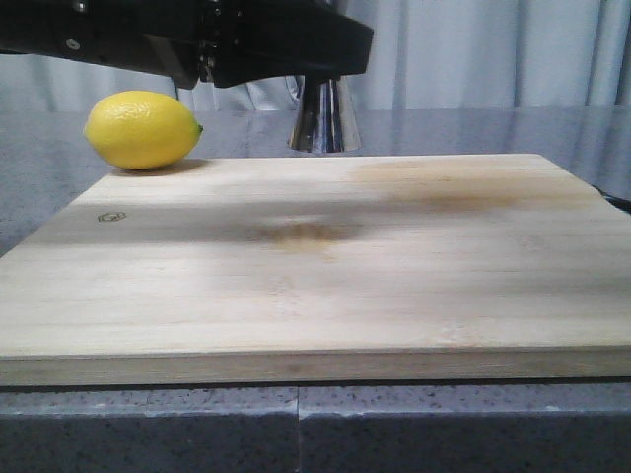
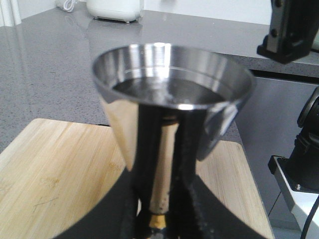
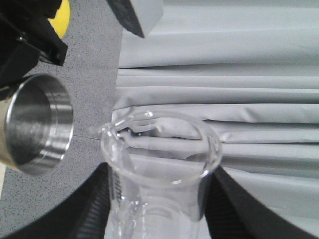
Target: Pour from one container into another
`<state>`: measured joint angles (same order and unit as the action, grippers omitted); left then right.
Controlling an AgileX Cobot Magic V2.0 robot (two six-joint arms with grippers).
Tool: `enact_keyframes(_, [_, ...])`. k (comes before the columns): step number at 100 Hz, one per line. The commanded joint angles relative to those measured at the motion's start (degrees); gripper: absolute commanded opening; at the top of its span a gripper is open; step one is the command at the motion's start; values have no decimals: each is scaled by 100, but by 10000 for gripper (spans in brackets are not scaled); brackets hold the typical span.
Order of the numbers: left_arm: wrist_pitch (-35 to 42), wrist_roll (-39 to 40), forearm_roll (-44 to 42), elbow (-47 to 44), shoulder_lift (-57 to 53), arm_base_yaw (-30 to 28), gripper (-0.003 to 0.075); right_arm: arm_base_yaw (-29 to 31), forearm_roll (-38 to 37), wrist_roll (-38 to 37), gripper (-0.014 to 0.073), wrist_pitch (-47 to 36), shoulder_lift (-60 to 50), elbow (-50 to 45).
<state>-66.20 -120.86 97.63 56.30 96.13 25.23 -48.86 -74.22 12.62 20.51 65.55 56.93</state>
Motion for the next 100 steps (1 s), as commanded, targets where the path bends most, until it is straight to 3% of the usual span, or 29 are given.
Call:
enact_keyframes(1, [-498,34,422,145,-284,-20,-19,-5,-255,41,195,-74,-101,213])
enact_keyframes(45, [-498,34,422,145,-284,-20,-19,-5,-359,41,195,-74,-101,213])
enact_keyframes(76, [-498,34,422,145,-284,-20,-19,-5,751,10,195,-6,-101,213])
enact_keyframes(100, [-498,34,422,145,-284,-20,-19,-5,1070,-320,195,102,-101,213])
